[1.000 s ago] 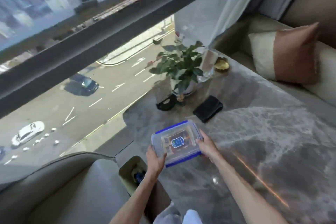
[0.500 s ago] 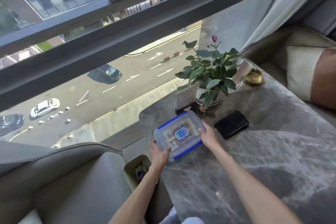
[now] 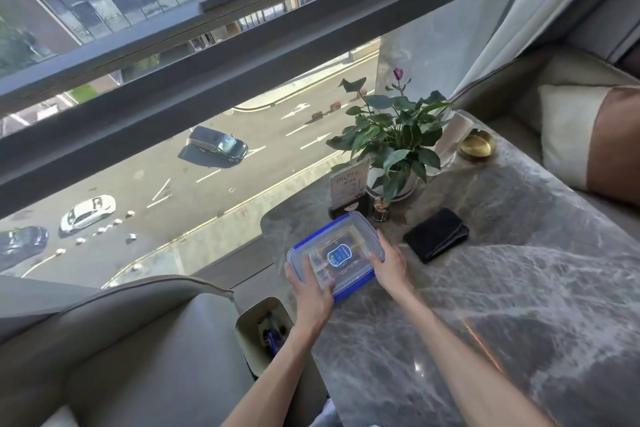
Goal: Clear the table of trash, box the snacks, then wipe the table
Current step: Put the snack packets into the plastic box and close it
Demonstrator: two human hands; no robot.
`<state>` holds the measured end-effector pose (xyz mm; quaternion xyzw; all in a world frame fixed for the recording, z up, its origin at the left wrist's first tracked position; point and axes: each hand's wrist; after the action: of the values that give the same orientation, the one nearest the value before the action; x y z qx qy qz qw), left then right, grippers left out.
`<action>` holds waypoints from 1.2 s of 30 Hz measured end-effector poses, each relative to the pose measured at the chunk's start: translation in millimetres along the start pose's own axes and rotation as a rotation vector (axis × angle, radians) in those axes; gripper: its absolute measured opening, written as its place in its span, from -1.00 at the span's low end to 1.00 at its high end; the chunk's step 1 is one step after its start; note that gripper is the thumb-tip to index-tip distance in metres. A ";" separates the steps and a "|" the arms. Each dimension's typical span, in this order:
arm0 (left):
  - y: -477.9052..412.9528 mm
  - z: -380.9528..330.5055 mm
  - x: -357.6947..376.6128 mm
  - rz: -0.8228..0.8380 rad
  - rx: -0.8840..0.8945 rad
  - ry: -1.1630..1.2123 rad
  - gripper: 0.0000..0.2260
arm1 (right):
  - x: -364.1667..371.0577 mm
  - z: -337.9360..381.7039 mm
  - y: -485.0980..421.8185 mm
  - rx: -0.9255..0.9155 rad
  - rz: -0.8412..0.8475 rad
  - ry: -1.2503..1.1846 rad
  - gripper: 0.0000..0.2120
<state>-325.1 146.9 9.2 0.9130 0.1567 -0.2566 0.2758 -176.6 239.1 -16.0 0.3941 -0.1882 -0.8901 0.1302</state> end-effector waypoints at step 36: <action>9.4 29.1 12.1 0.013 0.135 -0.519 -0.35 | -4.9 -15.3 18.8 -0.312 0.098 0.637 -0.40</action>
<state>-322.3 124.1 -14.4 0.8339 0.0573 -0.4903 0.2470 -160.4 220.6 -14.0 0.6176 -0.0186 -0.7334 0.2834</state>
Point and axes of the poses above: each hand's wrist, its own y-axis away from the middle knuckle, its own x-axis out of the palm, z = x × y, and after that the axes turned 7 degrees about y, right-handed
